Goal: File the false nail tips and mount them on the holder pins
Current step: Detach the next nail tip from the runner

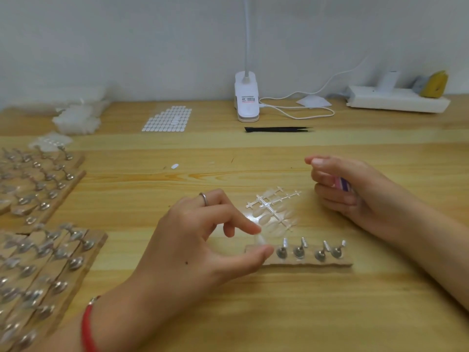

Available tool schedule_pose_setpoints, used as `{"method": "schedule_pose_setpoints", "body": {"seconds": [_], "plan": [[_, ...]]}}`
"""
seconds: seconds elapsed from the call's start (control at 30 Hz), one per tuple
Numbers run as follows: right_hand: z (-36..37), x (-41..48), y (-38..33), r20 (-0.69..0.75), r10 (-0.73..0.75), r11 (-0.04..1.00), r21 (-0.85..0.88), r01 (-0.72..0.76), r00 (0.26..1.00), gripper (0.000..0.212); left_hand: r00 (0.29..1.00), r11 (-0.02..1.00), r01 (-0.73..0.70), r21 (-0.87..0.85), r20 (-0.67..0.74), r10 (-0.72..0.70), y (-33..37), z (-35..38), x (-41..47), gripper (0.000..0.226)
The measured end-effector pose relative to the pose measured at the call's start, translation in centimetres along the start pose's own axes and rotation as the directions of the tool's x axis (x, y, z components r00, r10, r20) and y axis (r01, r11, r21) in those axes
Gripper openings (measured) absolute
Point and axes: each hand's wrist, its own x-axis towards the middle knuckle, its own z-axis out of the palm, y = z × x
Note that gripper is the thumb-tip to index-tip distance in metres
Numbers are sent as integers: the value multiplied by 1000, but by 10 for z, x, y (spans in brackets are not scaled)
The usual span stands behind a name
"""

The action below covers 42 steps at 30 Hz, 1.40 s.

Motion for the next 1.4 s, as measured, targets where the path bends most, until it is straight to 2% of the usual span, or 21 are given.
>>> {"method": "schedule_pose_setpoints", "body": {"seconds": [0.33,0.73,1.07,1.27,1.33,1.4], "plan": [[2,-1,1,-21,-13,1000,10,13,1000,12,1000,996,-16,87,27,14,3,2,-1,20],[0,1,2,-11,-17,1000,19,17,1000,10,999,994,-23,106,48,18,2,2,-1,19],[1,0,2,-11,-14,1000,1,14,1000,11,993,999,14,39,119,-19,-4,1,2,26],[0,1,2,-3,-16,1000,22,16,1000,8,981,997,13,79,191,-28,-1,-5,3,35],[0,2,3,-4,-18,1000,26,18,1000,7,978,998,57,13,200,-58,1,-10,6,52],[0,2,3,-4,-20,999,25,20,1000,8,985,980,138,-140,125,-121,-1,-14,14,56]]}}
